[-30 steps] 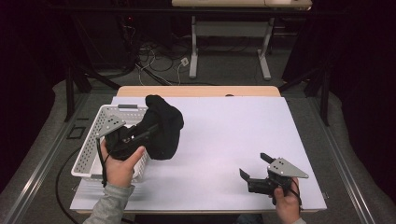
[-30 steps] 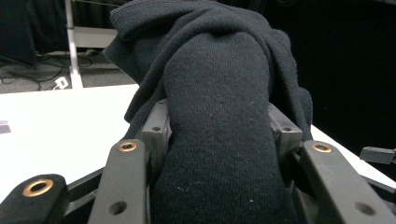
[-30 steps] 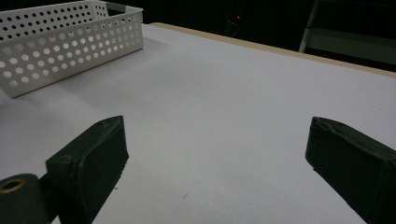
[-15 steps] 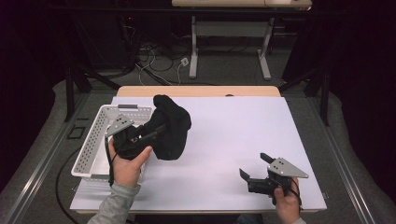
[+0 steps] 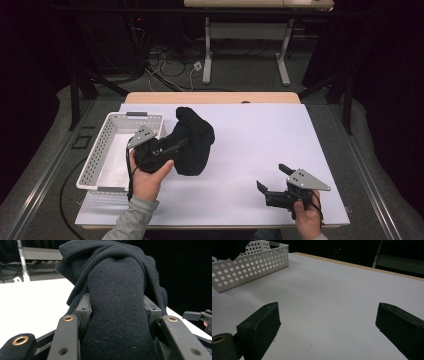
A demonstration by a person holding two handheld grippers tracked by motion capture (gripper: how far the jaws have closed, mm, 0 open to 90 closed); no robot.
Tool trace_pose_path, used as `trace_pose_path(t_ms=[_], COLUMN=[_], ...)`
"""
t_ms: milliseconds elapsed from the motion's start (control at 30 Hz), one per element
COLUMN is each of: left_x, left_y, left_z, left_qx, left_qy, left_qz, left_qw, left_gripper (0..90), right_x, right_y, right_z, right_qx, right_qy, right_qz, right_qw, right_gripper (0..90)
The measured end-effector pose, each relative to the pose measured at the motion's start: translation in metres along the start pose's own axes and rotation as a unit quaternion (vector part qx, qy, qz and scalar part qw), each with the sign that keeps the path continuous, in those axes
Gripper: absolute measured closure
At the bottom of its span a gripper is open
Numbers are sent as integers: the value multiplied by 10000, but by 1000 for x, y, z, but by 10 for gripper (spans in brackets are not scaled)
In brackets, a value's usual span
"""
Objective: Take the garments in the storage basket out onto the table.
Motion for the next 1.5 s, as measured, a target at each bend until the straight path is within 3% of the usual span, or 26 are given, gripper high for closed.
trace_pose_path(t_ms=[600,867,1500], left_x=[20,27,49], left_y=[6,7,11], left_z=[-36,-44,-71], left_qx=[83,91,228], left_qy=[-397,-524,-1020], left_qz=[34,-1,-14], left_qw=[9992,9986,9945], left_gripper=[538,538,535], right_x=[0,0,0], right_y=[1,1,1], right_z=[2,2,1], right_qx=[2,10,13], right_qy=[48,45,1], right_qz=[32,14,16], right_qw=[10000,10000,10000], right_gripper=[54,54,56])
Point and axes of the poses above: each handheld gripper's, and its own axes: z roughly backward along the jaws, x roughly out of its underside, y roughly to its right, the point moved 2 cm from there along -z, roughly forward along the jaws, and after that the axes turned 15 degrees about -y, right-handed, at the moved point
